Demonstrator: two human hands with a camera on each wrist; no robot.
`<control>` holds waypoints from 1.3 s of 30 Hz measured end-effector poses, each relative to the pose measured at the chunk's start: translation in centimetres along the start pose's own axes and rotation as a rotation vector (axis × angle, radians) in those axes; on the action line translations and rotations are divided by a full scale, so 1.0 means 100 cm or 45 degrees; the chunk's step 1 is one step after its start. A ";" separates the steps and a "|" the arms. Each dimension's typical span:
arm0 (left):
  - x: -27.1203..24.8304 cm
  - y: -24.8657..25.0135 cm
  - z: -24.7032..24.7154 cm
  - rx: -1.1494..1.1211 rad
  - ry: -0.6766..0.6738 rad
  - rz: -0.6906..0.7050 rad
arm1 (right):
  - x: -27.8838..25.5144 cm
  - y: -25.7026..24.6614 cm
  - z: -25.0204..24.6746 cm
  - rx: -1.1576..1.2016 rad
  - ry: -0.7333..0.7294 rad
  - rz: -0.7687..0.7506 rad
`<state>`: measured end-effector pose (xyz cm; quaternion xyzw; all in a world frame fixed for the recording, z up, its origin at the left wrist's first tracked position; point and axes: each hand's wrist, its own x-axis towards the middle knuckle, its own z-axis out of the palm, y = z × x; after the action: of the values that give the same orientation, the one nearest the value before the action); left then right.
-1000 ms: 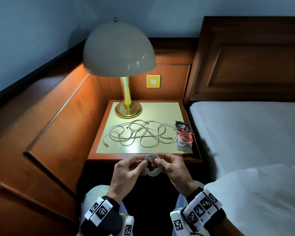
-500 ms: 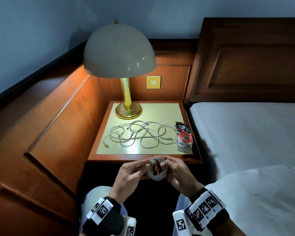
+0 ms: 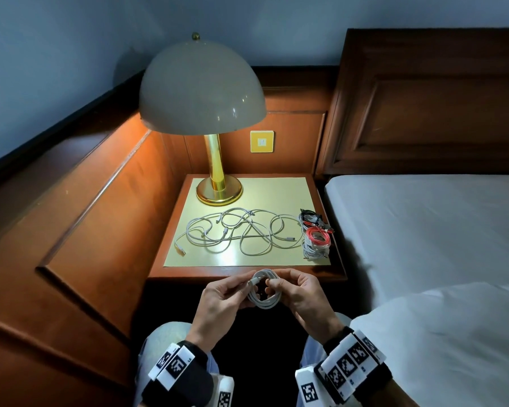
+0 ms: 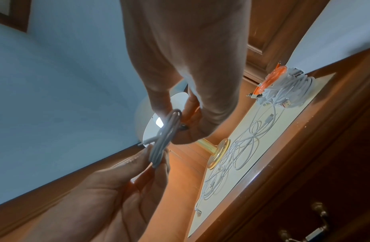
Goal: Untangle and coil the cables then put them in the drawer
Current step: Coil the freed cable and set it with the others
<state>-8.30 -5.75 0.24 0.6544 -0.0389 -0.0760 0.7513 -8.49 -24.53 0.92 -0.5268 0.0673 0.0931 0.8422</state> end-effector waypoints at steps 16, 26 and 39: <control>-0.001 0.001 -0.002 -0.048 0.049 -0.003 | -0.005 -0.003 -0.018 -0.728 -0.241 -0.156; 0.007 0.004 0.002 -0.126 -0.074 -0.140 | 0.000 -0.004 -0.024 -1.182 -0.159 -0.436; 0.046 -0.014 0.012 0.871 -0.162 0.104 | 0.025 0.002 -0.048 -1.291 -0.001 -0.322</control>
<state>-4.05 -7.84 -1.20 0.8602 -0.1352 -0.0691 0.4869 -6.23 -28.53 -1.90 -0.8725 -0.0507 0.0118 0.4858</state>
